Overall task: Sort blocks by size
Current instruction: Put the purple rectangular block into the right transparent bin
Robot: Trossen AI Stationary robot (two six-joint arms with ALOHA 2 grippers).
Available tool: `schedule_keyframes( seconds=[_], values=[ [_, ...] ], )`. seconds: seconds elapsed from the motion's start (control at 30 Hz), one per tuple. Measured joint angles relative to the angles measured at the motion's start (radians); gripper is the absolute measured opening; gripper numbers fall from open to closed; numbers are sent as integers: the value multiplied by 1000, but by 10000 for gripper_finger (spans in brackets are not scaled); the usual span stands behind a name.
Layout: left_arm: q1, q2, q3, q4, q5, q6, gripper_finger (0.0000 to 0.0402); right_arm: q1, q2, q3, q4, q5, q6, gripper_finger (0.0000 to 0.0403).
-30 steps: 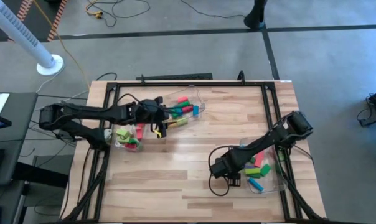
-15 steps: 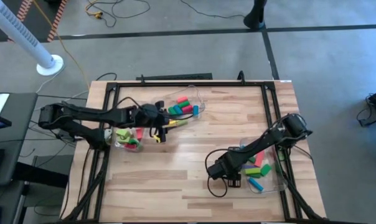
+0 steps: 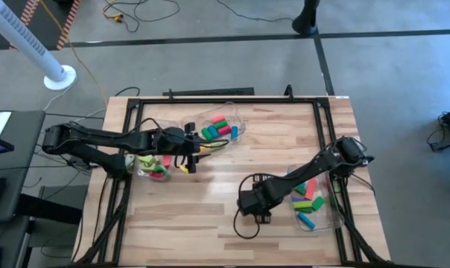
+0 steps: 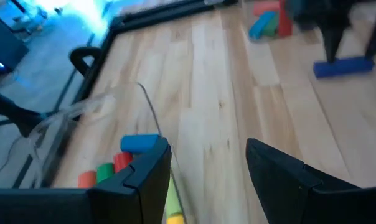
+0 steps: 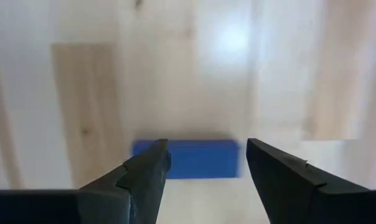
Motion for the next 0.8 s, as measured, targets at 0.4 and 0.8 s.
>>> schedule_keyframes(
  seconds=[0.4, 0.8],
  values=[
    [-46, -7, 0, -54, -2, -13, 202, 4, -2, 63, -130, -12, 181, 255],
    [-75, -7, 0, -43, -3, -10, 202, 5, 20, 61, -105, -39, 487, 255]
  ],
)
